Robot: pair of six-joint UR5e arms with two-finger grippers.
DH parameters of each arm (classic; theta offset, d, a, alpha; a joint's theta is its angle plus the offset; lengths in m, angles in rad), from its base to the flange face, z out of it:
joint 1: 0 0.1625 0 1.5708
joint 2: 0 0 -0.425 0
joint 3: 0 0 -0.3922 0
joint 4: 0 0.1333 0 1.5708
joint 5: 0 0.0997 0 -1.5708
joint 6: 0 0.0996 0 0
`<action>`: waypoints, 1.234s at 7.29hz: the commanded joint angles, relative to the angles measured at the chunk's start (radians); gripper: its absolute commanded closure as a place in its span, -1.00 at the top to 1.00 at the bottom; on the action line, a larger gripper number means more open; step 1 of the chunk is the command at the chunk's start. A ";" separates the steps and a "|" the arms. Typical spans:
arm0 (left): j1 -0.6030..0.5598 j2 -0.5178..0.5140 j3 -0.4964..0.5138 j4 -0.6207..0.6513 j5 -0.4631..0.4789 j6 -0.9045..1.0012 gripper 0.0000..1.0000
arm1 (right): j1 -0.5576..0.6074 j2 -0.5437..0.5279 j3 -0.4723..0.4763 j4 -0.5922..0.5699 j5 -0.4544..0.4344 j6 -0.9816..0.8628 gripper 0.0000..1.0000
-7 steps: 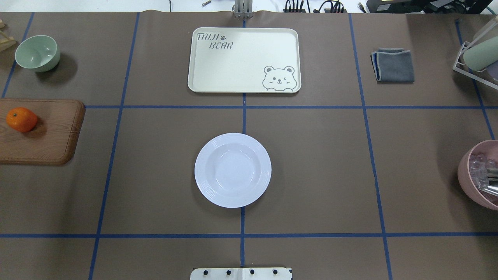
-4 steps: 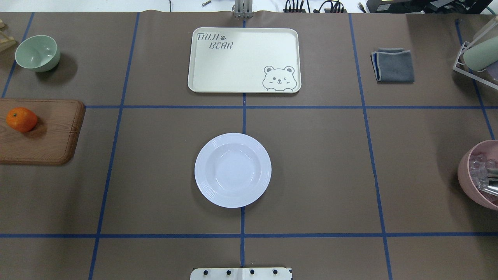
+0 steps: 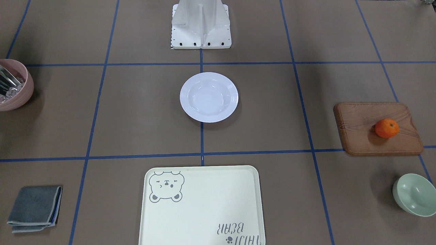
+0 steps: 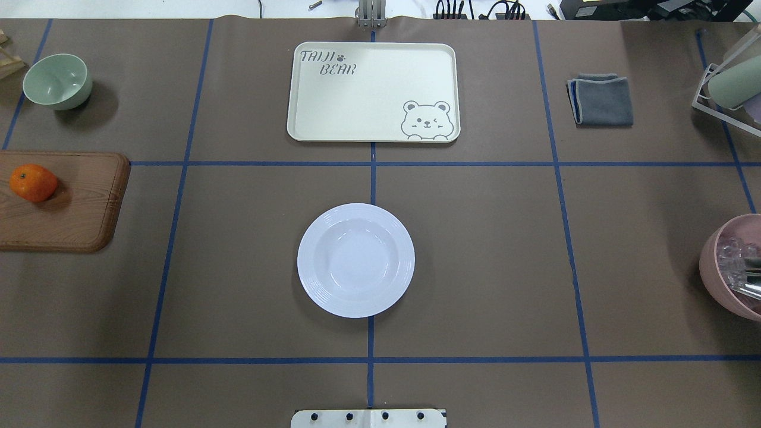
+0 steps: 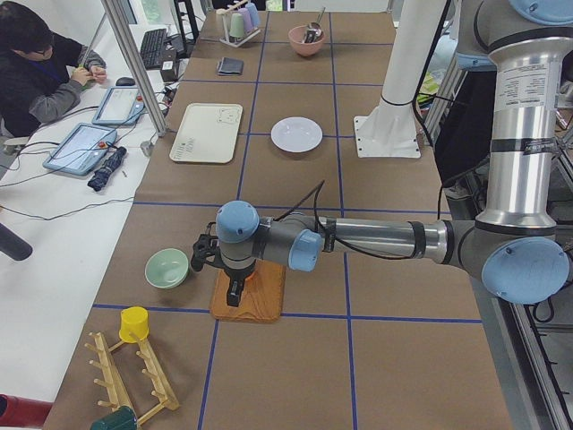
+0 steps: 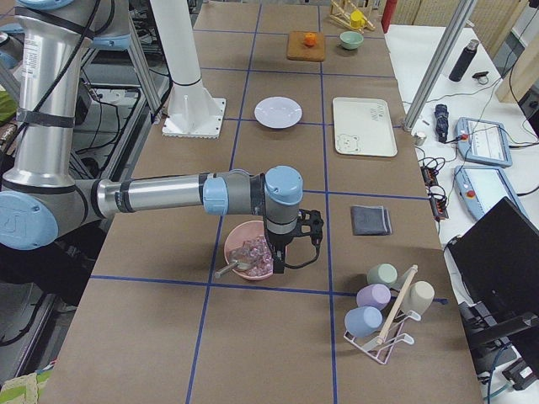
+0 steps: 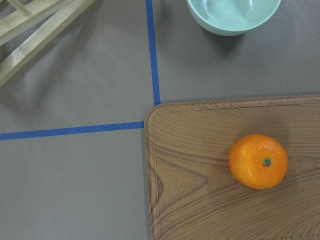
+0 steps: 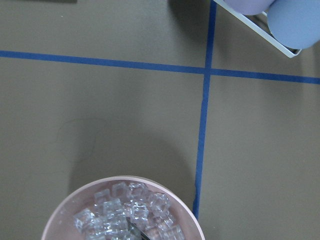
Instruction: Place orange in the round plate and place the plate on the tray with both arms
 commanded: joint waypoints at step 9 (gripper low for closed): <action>0.112 -0.073 0.030 -0.381 0.046 -0.212 0.96 | -0.132 0.106 -0.023 0.493 -0.003 0.554 1.00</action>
